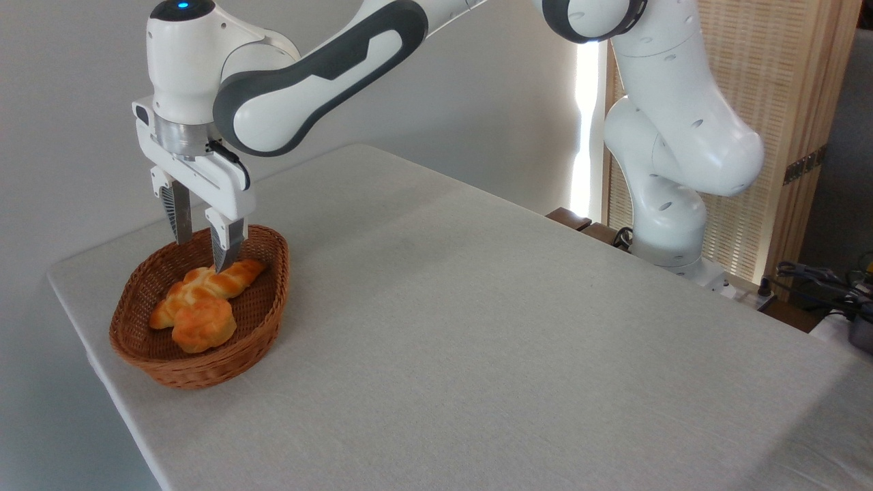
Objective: Put bread into the basket
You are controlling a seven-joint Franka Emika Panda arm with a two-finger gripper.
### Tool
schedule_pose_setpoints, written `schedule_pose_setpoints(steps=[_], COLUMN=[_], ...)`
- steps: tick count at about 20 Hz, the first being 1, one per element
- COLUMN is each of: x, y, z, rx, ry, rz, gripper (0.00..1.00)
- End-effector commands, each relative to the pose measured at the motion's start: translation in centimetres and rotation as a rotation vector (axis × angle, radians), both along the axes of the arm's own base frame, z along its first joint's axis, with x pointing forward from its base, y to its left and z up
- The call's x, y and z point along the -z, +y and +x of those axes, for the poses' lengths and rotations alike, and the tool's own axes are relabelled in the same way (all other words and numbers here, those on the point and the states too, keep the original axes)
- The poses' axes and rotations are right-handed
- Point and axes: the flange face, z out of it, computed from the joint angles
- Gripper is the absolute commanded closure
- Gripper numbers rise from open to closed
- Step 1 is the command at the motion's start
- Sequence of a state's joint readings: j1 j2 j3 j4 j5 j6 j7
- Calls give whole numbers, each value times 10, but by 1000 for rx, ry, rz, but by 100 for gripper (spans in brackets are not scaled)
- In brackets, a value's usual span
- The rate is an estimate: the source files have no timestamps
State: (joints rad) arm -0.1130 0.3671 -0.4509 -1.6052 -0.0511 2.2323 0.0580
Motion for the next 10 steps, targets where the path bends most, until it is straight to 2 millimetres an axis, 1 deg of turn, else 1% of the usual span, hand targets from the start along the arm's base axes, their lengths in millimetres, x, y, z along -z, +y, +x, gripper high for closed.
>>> schedule_pose_setpoints(steps=[1,3,4,6,9,10], x=[-40,-64,-74,-102,-133,-139], y=[29,48,71,118,197,223], z=[-6,-22,-25,-36,-39,-39], rx=[14,121,166,256,299,305], ry=[-14,-5,19,57,82,88], rz=[96,222,271,332,324,307], gripper=[0,0,0,0,0,0])
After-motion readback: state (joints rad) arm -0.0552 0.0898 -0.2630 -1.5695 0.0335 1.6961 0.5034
